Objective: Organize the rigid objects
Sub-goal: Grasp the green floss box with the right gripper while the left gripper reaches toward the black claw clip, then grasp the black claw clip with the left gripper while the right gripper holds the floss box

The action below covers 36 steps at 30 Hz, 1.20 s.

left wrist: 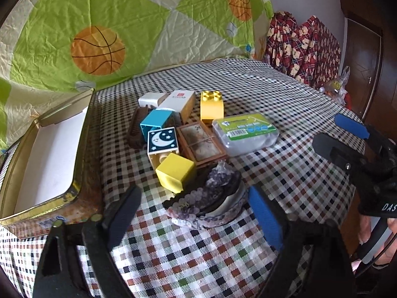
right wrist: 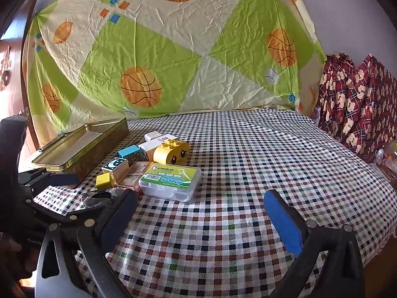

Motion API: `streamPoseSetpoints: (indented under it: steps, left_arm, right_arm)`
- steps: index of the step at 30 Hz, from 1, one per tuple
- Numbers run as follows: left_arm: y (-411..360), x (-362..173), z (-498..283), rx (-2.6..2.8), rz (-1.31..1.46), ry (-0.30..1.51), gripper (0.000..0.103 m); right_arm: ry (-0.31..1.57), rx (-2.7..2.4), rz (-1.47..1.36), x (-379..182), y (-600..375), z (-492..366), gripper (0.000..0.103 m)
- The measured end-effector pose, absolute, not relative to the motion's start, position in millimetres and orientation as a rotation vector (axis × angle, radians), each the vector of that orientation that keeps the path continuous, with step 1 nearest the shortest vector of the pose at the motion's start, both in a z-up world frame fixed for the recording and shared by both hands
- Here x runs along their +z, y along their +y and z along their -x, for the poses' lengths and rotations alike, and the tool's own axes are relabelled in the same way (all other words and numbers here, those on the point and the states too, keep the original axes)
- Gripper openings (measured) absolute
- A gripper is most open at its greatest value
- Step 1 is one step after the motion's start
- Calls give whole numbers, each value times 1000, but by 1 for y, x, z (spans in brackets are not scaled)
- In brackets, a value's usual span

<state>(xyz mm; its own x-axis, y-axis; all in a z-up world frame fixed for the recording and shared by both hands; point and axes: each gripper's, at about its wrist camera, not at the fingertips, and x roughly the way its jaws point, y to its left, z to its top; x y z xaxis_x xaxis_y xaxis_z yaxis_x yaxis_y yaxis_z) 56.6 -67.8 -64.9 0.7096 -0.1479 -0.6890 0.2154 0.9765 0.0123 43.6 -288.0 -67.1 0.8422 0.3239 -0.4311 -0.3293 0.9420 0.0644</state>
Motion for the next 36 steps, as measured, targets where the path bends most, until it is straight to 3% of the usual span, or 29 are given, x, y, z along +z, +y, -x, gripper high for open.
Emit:
streamPoseSetpoints:
  steps: [2,5,29,34,36]
  left_arm:
    - [-67,-67,-58,-237,-74,767,66]
    - [-64,-65,-57,-254,-59,762,64]
    - [-17,-46,-86,-257,97,690,60]
    - [-15,-44,-91,-244,81,674,59]
    - [-14,-45,-92,-248,80,673,58]
  right_arm:
    - [460,349,2,-66,-288,-47,103]
    - [470,348,-6,-69,-284,-56,103]
    - [823,281,175,-84,-197,-141,102]
    - [850,322,166,-87,-199,-141,90]
    - [846,322,177,-86,-197,-142,89]
